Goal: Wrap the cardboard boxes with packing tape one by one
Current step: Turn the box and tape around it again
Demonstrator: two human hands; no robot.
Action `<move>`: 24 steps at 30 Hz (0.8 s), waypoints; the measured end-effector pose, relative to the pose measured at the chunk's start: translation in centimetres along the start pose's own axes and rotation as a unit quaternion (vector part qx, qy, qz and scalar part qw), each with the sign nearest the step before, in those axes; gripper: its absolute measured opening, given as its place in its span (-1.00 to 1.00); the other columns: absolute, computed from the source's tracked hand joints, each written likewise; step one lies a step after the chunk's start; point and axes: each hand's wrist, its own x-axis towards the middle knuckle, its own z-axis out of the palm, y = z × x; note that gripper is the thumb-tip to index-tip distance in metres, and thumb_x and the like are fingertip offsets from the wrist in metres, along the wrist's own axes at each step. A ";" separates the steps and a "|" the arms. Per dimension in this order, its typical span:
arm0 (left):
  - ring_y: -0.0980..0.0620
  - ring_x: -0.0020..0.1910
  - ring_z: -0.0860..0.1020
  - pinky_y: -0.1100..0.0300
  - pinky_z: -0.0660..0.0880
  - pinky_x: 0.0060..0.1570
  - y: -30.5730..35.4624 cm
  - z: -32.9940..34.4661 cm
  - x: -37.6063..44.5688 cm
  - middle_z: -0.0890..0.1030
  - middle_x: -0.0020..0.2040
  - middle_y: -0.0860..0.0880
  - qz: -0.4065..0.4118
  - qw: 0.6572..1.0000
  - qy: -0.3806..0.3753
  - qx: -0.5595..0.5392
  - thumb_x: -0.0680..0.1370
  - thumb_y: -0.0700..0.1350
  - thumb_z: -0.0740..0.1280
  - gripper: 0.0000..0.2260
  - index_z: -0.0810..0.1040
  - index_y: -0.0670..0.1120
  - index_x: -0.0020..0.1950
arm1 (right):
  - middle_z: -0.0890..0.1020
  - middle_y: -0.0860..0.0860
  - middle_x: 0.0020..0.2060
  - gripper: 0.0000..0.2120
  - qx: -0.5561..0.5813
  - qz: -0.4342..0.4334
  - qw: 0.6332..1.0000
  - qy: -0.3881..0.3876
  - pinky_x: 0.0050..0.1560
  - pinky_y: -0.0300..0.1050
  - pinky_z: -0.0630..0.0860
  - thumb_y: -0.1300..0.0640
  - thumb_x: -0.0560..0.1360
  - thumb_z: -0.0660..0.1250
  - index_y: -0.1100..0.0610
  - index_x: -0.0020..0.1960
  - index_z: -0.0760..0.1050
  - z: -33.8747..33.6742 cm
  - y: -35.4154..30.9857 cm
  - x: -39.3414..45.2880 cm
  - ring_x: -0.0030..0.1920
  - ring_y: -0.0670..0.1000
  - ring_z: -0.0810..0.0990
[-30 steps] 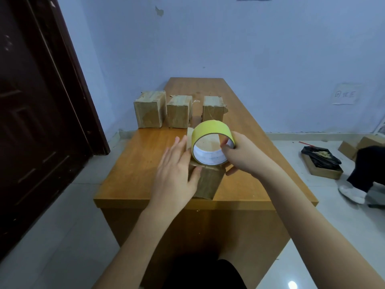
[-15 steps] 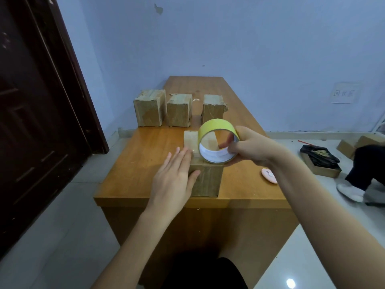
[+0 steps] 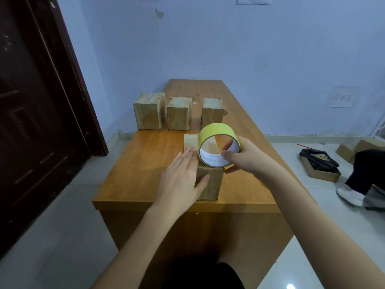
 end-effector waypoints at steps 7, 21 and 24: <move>0.10 0.45 0.21 0.30 0.08 0.28 0.4 0.0 0.1 0.22 0.49 -0.01 0.008 1.000 0.020 0.006 0.57 0.16 0.17 -0.40 0.12 -0.08 0.52 | 0.42 0.12 -0.11 -0.89 0.103 0.009 0.993 -0.063 -0.16 0.04 0.65 0.36 0.55 0.15 0.18 -0.06 0.35 -1.7 0.6 0.3 -0.15 0.08 0.53; 0.04 0.42 0.30 0.26 0.19 0.28 0.4 0.7 -0.2 0.28 0.47 -0.05 -0.038 0.999 0.000 -0.016 0.53 0.07 0.30 -0.41 0.22 -0.13 0.47 | 0.52 0.07 -0.16 -0.86 -0.038 -0.034 0.999 0.002 -0.15 -0.06 0.61 0.17 0.52 0.35 0.18 0.01 0.42 -0.9 0.5 0.7 -0.13 0.07 0.56; -0.03 0.41 0.30 0.13 0.13 0.36 1.0 0.8 -0.2 0.34 0.43 -0.15 -0.024 0.999 0.001 0.032 0.54 0.00 0.32 -0.47 0.31 -0.22 0.42 | 0.45 0.14 -0.16 -0.95 0.048 -0.027 0.998 -0.018 -0.27 -0.11 0.63 0.34 0.55 0.21 0.22 -0.06 0.37 -1.4 0.6 0.5 -0.12 0.12 0.53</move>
